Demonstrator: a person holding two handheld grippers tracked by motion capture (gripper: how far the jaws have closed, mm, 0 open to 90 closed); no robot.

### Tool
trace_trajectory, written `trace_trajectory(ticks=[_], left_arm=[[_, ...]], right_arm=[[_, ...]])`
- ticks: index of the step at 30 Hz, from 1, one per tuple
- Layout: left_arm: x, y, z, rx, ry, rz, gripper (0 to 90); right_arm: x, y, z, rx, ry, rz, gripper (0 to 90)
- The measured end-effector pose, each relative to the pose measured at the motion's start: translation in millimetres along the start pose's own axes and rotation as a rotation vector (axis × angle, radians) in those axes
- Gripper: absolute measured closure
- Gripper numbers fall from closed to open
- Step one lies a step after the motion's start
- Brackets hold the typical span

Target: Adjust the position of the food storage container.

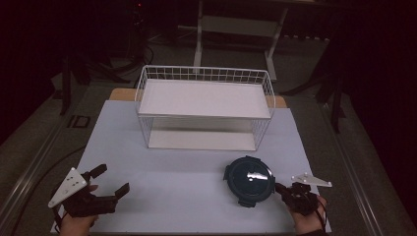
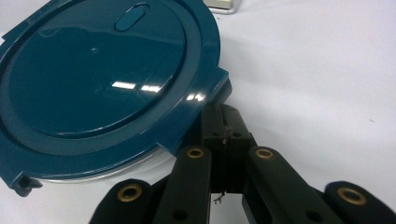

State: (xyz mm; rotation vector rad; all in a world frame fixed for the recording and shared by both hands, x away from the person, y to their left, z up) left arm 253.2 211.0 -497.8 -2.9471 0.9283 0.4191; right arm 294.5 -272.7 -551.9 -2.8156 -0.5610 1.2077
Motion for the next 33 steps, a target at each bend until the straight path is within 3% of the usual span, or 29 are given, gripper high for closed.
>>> trace_trajectory(ticks=[10, 18, 23, 33], left_arm=[[2.7, 3.4, 2.2, 0.009, -0.014, 0.015, 0.0], [5.0, 9.0, 1.8, 0.023, -0.020, 0.029, 0.0], [6.5, 11.6, 3.0, 0.030, -0.028, 0.036, 0.0], [9.4, 13.8, 4.9, 0.034, -0.041, 0.044, 0.0]], right_arm=[[18.5, -25.4, -12.5, -0.033, -0.014, -0.057, 90.0], [34.2, -46.9, -25.2, -0.083, -0.018, -0.072, 90.0], [48.3, -62.0, -31.4, -0.113, -0.030, -0.106, 90.0], [65.6, -81.8, -44.4, -0.155, -0.031, -0.123, 90.0]])
Point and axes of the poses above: each handheld gripper's, and its own axes: x roughly forward along the jaws, z roughly out of its underside, y roughly to its right, the point moved 9 cm from there along x, roughly forward along the jaws, and after that the axes turned 5 degrees about x, right-handed, at the moved point
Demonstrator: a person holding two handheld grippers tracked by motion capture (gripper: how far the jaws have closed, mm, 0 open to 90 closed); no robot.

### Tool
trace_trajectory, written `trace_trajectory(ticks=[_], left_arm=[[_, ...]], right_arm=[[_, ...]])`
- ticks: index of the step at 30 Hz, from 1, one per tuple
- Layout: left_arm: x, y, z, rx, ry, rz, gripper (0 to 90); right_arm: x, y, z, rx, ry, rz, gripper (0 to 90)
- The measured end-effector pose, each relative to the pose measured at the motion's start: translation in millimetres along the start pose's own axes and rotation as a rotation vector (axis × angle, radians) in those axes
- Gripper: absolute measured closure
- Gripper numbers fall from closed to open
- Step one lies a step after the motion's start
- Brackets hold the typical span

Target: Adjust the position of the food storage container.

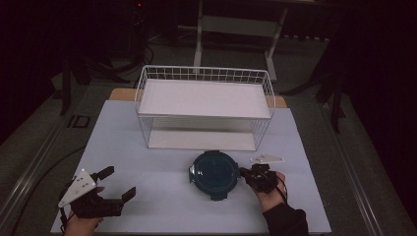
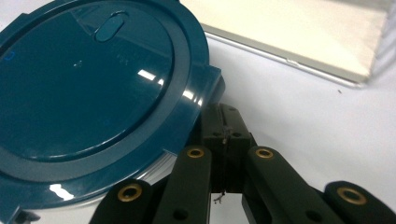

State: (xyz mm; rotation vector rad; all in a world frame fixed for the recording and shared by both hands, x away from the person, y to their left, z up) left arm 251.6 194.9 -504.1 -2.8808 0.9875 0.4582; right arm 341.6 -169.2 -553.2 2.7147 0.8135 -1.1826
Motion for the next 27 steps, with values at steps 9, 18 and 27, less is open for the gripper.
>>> trace_trajectory(ticks=[9, 18, 27], left_arm=[[4.3, 5.4, 2.0, 0.016, -0.020, 0.024, 0.0], [4.2, 5.7, 2.9, 0.015, -0.024, 0.029, 0.0], [6.9, 6.6, 5.2, 0.014, -0.037, 0.037, 0.0]], right_arm=[[9.6, -10.7, -9.1, -0.019, 0.002, -0.029, 90.0], [23.4, -37.6, -16.2, -0.056, -0.010, -0.094, 90.0], [29.6, -59.7, -16.9, -0.059, -0.020, -0.153, 90.0]])
Point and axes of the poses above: each handheld gripper's, and its own axes: x roughly forward along the jaws, z roughly out of its underside, y roughly to its right, the point moved 9 cm from there along x, roughly forward along the jaws, and after that the axes turned 5 degrees about x, right-handed, at the moved point
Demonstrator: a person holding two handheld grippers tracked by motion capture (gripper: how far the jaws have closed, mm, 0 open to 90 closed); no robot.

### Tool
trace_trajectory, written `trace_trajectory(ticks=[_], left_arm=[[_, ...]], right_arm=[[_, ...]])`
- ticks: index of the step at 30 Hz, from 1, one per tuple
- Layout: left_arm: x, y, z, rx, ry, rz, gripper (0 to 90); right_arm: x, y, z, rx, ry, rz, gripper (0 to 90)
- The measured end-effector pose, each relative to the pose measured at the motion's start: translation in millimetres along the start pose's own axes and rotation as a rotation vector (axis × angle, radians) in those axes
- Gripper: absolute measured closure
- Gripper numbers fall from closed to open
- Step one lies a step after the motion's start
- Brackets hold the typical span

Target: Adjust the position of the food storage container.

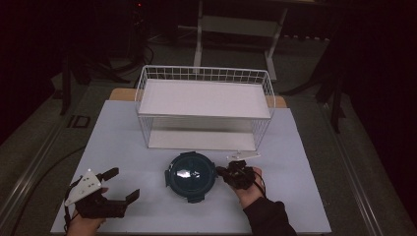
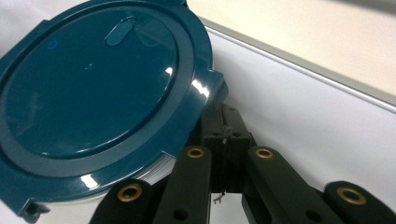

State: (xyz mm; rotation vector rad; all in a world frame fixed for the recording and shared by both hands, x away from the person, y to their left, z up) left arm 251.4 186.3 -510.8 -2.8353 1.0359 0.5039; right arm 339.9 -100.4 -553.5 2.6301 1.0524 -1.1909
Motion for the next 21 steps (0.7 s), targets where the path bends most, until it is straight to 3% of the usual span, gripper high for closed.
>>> trace_trajectory(ticks=[4, 8, 10, 16, 18, 21], left_arm=[[2.7, 2.1, 0.8, 0.000, -0.008, 0.012, 0.0], [4.8, 4.5, 1.8, 0.005, -0.015, 0.019, 0.0], [5.1, 4.6, 2.0, 0.008, -0.017, 0.021, 0.0], [4.7, 3.7, 1.7, -0.013, 0.002, 0.027, 0.0], [4.1, 5.9, -1.1, -0.022, 0.026, 0.050, 0.0], [5.0, 7.9, -0.9, -0.001, 0.008, 0.057, 0.0]], right_arm=[[3.9, -8.0, -1.0, -0.014, -0.003, -0.018, 90.0], [9.0, -19.7, -1.3, -0.008, -0.015, -0.068, 90.0], [11.2, -24.6, -1.6, -0.030, -0.017, -0.072, 90.0], [3.2, -22.6, -2.0, -0.027, 0.008, -0.070, 86.8], [-7.2, -23.8, -3.7, -0.048, 0.040, -0.075, 73.5], [-16.9, -23.8, -5.7, -0.044, 0.075, -0.083, 56.8]])
Point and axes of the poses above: each handheld gripper's, and its own axes: x roughly forward along the jaws, z roughly out of its underside, y roughly to its right, the point moved 9 cm from there along x, roughly forward along the jaws, and after that the axes turned 5 degrees about x, right-handed, at the moved point
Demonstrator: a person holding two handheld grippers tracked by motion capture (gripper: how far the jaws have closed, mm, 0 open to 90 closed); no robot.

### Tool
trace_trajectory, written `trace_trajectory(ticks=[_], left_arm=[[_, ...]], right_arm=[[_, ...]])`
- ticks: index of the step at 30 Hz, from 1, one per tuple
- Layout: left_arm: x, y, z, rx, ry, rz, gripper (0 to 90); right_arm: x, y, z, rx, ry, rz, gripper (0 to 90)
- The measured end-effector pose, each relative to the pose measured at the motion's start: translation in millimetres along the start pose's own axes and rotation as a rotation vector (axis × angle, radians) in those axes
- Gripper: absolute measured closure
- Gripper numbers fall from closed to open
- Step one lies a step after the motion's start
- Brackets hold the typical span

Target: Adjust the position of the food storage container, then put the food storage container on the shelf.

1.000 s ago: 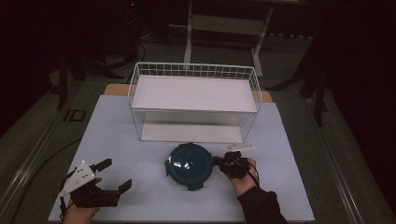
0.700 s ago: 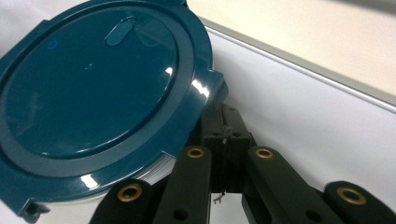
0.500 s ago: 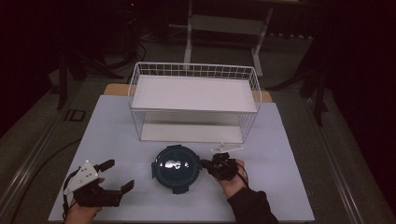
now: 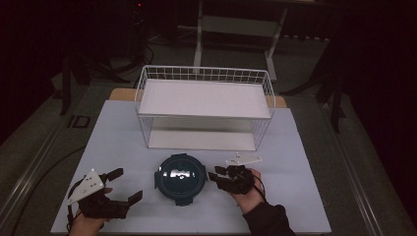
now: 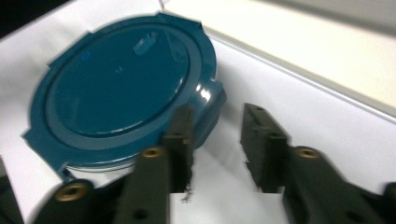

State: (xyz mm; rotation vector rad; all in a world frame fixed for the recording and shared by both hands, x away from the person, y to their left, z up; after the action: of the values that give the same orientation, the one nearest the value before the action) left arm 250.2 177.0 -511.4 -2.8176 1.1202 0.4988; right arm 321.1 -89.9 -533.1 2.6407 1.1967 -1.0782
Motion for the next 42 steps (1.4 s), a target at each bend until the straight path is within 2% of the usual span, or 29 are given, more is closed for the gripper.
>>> trace_trajectory(ticks=[1, 2, 3, 6, 7, 9, 12, 14, 15, 16, 17, 20, 22, 25, 27, 28, 29, 32, 33, 37, 38, 39, 40, 42], left_arm=[[0.0, 0.0, 0.0, 0.000, 0.000, 0.000, 0.0], [1.7, 2.4, -0.3, 0.008, -0.019, 0.003, 0.0], [2.2, 3.7, -1.4, 0.007, -0.020, 0.012, 0.0], [3.3, 6.1, -5.5, 0.014, -0.027, 0.020, 0.0], [3.6, 6.8, -7.3, 0.011, -0.025, 0.023, 0.0], [4.5, 7.8, -10.4, 0.015, -0.037, 0.026, 0.0], [5.0, 8.3, -14.4, 0.021, -0.037, 0.021, 0.0], [7.9, 7.7, -16.3, 0.021, -0.068, 0.012, 0.0], [8.8, 8.5, -17.8, 0.006, -0.062, 0.031, 0.0], [10.5, 9.3, -20.0, -0.027, -0.050, 0.056, 0.0], [11.8, 9.0, -20.8, -0.046, -0.046, 0.063, 0.0], [18.3, 5.7, -21.6, -0.097, -0.056, 0.072, 0.0], [23.2, 3.3, -22.5, -0.107, -0.069, 0.064, 0.0], [31.9, -1.9, -20.7, -0.109, -0.121, 0.042, 0.0], [37.4, -4.5, -17.6, -0.148, -0.160, 0.054, 0.0], [42.3, -7.6, -14.5, -0.182, -0.188, 0.059, 0.0], [44.9, -9.3, -12.8, -0.198, -0.197, 0.060, 0.0], [53.7, -16.1, -4.4, -0.249, -0.235, 0.048, 0.0], [55.8, -16.5, -2.2, -0.264, -0.246, 0.054, 0.0], [65.6, -17.1, 8.6, -0.359, -0.308, 0.106, 0.0], [65.6, -17.1, 8.6, -0.359, -0.308, 0.106, 0.0], [71.2, -16.4, 12.5, -0.435, -0.350, 0.142, 0.0], [72.6, -14.3, 13.5, -0.454, -0.368, 0.174, 0.0], [74.2, -10.5, 15.8, -0.452, -0.406, 0.198, 0.4]], right_arm=[[0.0, 0.0, 0.0, 0.000, 0.000, 0.000, 56.8], [-2.7, -0.5, -1.2, 0.000, 0.015, 0.000, 47.6], [-9.9, -3.7, -4.4, -0.004, 0.050, -0.031, 26.3], [-15.7, -6.9, -6.5, 0.021, 0.078, -0.078, 14.1], [-17.8, -7.0, -7.3, 0.009, 0.087, -0.073, 13.3], [-23.5, -9.1, -10.6, 0.017, 0.118, -0.115, 14.4], [-31.9, -10.9, -17.3, -0.028, 0.176, -0.127, 14.8], [-33.6, -12.2, -19.5, -0.039, 0.193, -0.141, 14.9], [-35.4, -12.0, -21.2, -0.048, 0.197, -0.138, 15.9], [-36.5, -12.3, -22.7, -0.053, 0.205, -0.140, 15.9], [-37.1, -13.7, -24.1, -0.059, 0.211, -0.146, 16.0], [-36.0, -17.6, -25.0, -0.060, 0.194, -0.154, 14.2], [-34.6, -19.1, -26.5, -0.070, 0.185, -0.137, 14.0], [-36.8, -20.3, -32.9, -0.080, 0.226, -0.100, 15.2], [-36.6, -24.1, -33.8, -0.089, 0.214, -0.115, 15.3], [-36.8, -25.1, -34.1, -0.090, 0.220, -0.113, 15.3], [-35.8, -27.0, -34.2, -0.102, 0.219, -0.112, 15.0], [-33.4, -29.5, -34.5, -0.099, 0.214, -0.121, 13.9], [-33.3, -29.0, -35.4, -0.098, 0.225, -0.099, 13.8], [-32.7, -29.4, -36.6, -0.099, 0.237, -0.091, 13.2], [-32.7, -29.4, -36.6, -0.099, 0.237, -0.091, 13.2], [-32.3, -30.0, -36.2, -0.097, 0.235, -0.100, 12.4], [-30.8, -29.0, -35.0, -0.087, 0.227, -0.091, 11.0], [-30.2, -27.7, -33.9, -0.072, 0.221, -0.090, 11.0]])
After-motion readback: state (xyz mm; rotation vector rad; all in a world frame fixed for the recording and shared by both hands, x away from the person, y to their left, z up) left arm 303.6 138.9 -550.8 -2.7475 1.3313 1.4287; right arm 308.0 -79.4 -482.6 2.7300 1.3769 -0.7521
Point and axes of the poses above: each handheld gripper's, and its own axes: x roughly forward along the jaws, z roughly out of its underside, y roughly to its right, the point moved 9 cm from there along x, roughly forward along the jaws, and after that the axes turned 5 degrees about x, right-handed, at the moved point
